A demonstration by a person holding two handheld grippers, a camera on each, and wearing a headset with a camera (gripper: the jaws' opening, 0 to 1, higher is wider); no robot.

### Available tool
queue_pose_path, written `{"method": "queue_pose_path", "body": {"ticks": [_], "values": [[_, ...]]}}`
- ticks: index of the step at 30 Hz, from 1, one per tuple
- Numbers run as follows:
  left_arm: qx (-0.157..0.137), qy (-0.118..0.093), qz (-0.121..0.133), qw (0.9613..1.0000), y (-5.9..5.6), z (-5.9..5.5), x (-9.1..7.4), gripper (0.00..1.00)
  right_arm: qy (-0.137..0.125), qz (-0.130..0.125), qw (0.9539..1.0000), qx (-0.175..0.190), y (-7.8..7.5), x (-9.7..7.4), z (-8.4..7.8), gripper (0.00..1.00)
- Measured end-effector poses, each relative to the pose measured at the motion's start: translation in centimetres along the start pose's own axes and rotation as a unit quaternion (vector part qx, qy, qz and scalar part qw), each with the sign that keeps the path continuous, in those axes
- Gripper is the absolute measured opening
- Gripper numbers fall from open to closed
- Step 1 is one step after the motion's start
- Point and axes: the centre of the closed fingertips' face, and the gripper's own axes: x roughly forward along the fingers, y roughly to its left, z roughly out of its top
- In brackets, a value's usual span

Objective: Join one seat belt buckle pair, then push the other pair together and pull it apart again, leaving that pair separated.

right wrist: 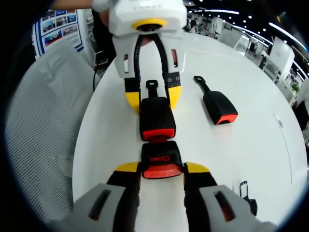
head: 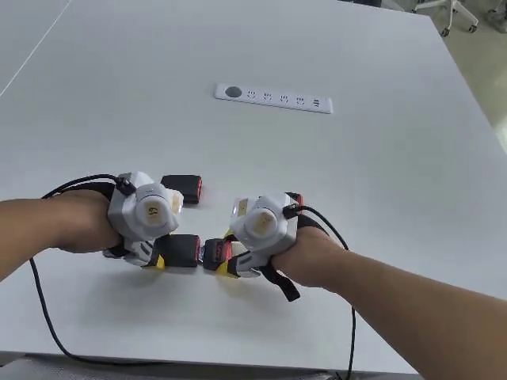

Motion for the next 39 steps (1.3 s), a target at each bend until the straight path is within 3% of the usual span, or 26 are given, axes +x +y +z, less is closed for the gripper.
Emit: {"method": "queue_pose_path", "body": {"ticks": [11,15,25,31,39], "values": [[-0.013,-0.024,0.016,0.9995,1.1,0.9,-2.6,0.38,-0.023,-0.006,0.9997,0.002,-0.5,-2.4,0.6,0.34],[-0.023,-0.042,0.035,0.9982,3.1,1.7,-3.9,0.37,-0.024,-0.016,0.9996,0.005,-1.6,-3.2,0.2,0.34],[-0.021,-0.047,0.064,0.9966,7.9,2.3,-4.6,0.39,-0.010,-0.052,0.9984,0.018,-6.3,-5.7,-2.6,0.34],[-0.019,-0.042,0.062,0.9970,9.6,1.8,-3.8,0.40,0.001,-0.071,0.9971,0.027,-9.2,-7.0,-4.6,0.34],[-0.014,-0.036,0.056,0.9977,11.6,0.9,-2.4,0.41,0.024,-0.082,0.9958,0.031,-11.5,-7.7,-7.1,0.35]]}}
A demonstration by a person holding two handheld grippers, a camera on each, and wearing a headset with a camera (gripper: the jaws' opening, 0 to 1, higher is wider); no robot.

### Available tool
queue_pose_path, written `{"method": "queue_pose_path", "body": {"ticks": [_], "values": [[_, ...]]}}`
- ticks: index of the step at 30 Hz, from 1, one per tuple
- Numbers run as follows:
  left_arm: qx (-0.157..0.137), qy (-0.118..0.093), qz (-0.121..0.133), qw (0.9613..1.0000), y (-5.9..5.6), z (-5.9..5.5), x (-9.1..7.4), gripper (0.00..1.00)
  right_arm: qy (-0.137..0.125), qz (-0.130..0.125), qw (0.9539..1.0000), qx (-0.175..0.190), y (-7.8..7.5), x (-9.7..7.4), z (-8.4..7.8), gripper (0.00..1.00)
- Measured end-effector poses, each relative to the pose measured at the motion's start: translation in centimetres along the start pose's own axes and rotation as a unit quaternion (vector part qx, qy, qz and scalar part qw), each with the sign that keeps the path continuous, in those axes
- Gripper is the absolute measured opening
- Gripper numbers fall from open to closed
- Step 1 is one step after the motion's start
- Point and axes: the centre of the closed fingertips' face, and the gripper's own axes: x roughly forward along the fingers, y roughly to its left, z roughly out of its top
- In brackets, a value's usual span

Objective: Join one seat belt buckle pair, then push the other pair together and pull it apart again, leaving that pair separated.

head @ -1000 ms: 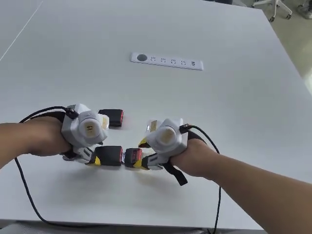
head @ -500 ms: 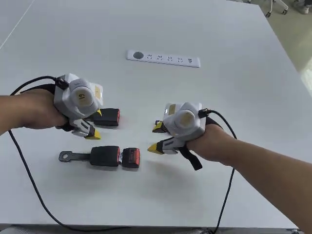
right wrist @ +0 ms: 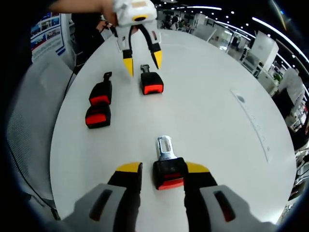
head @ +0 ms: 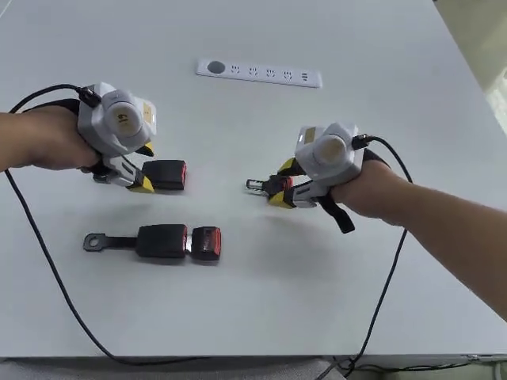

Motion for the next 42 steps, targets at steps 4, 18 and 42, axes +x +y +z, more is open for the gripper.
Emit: {"method": "queue_pose_path", "body": {"ticks": [4,18,42], "values": [[-0.004,0.002,0.007,1.0000,1.1,-0.3,0.7,0.41,0.011,0.004,0.9999,-0.004,-0.5,0.3,-0.7,0.36],[-0.002,0.004,-0.040,0.9992,0.7,-0.6,2.9,0.33,0.038,0.039,0.9984,-0.016,-0.1,1.5,-1.7,0.35],[0.023,0.013,-0.056,0.9981,-0.2,-0.6,2.6,0.32,0.055,0.073,0.9950,-0.039,0.4,1.3,-1.8,0.34]]}}
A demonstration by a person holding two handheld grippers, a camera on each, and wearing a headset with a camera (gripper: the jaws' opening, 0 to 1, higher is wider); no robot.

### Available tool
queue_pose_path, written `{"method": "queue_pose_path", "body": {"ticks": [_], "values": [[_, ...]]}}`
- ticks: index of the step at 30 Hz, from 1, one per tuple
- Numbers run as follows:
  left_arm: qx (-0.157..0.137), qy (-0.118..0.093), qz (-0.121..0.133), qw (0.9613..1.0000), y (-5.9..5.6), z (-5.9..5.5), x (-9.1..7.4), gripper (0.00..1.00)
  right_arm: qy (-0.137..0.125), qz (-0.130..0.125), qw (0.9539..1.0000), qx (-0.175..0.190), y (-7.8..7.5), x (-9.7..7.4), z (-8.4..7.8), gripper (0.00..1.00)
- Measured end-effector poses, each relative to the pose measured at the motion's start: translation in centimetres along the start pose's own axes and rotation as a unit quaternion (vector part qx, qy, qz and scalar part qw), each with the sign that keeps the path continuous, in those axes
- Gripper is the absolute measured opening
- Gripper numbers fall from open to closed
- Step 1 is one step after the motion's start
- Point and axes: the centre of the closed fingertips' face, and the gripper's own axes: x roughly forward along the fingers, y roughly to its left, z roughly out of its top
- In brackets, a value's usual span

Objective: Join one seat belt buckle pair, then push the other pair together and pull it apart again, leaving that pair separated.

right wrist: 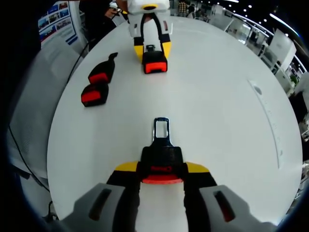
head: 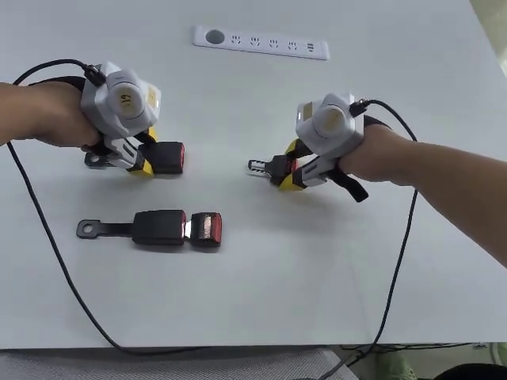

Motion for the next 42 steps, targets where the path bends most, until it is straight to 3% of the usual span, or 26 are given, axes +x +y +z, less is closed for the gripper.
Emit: {"method": "queue_pose_path", "body": {"ticks": [5,17,23,32,42], "values": [[-0.003,-0.001,0.001,1.0000,0.1,-0.1,0.1,0.32,0.003,-0.010,0.9998,-0.016,0.2,-0.1,0.5,0.35],[-0.004,0.004,-0.004,1.0000,0.3,-0.3,0.3,0.32,-0.019,-0.017,0.9994,-0.024,0.3,1.5,4.2,0.35],[-0.004,0.001,-0.005,1.0000,0.3,-0.3,0.4,0.32,-0.033,-0.019,0.9989,-0.028,-0.7,3.6,6.4,0.35],[0.003,0.005,-0.008,0.9999,0.4,-0.4,0.6,0.32,-0.043,-0.014,0.9984,-0.034,-0.6,5.0,9.3,0.35],[0.005,0.006,-0.009,0.9999,0.3,-0.4,0.6,0.32,-0.038,-0.005,0.9985,-0.040,-0.6,5.5,9.9,0.34]]}}
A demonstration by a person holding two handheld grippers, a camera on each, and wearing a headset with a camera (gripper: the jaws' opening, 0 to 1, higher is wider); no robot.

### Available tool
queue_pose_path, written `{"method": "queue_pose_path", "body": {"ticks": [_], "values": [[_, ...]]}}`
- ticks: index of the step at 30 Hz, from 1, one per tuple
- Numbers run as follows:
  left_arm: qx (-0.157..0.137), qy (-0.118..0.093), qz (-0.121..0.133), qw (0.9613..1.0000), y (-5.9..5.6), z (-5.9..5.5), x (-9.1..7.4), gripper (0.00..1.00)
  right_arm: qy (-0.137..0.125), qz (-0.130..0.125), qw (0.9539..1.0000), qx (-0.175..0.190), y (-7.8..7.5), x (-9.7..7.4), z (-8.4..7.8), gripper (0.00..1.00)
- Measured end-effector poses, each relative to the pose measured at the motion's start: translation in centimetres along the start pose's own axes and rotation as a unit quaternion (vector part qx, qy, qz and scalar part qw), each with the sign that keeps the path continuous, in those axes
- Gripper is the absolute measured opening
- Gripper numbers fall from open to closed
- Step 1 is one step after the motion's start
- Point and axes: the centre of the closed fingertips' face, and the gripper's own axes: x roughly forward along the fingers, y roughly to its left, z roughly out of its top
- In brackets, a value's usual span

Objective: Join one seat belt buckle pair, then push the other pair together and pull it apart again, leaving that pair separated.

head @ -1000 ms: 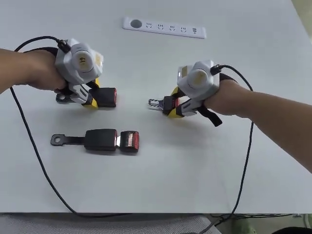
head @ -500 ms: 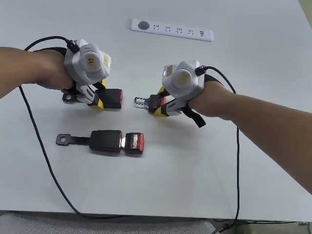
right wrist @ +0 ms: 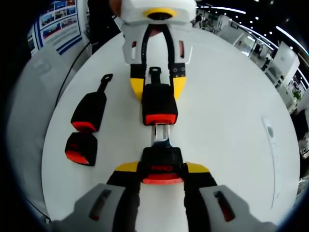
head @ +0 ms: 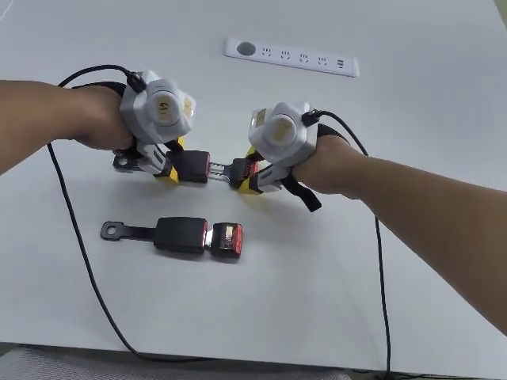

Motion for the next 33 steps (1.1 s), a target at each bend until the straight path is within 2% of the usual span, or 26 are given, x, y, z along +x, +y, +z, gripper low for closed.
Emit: {"method": "queue_pose_path", "body": {"ticks": [2,15,19,27,33], "values": [[0.001,0.001,0.000,1.0000,0.0,0.0,0.0,0.32,0.001,-0.004,0.9999,-0.010,0.1,0.0,0.1,0.34],[0.010,0.007,-0.006,0.9999,-0.1,0.1,0.0,0.32,-0.013,-0.003,0.9998,-0.013,0.1,0.4,0.9,0.34],[0.010,0.003,-0.007,0.9999,-0.1,0.1,0.0,0.32,-0.018,0.001,0.9998,-0.004,-0.1,0.6,1.2,0.34],[0.018,-0.021,-0.006,0.9996,-0.2,0.1,-0.1,0.31,-0.023,0.007,0.9997,-0.005,-0.2,1.0,1.2,0.33],[0.020,-0.014,-0.010,0.9997,-0.1,0.2,0.1,0.31,-0.022,0.009,0.9997,-0.002,0.1,1.0,1.7,0.32]]}}
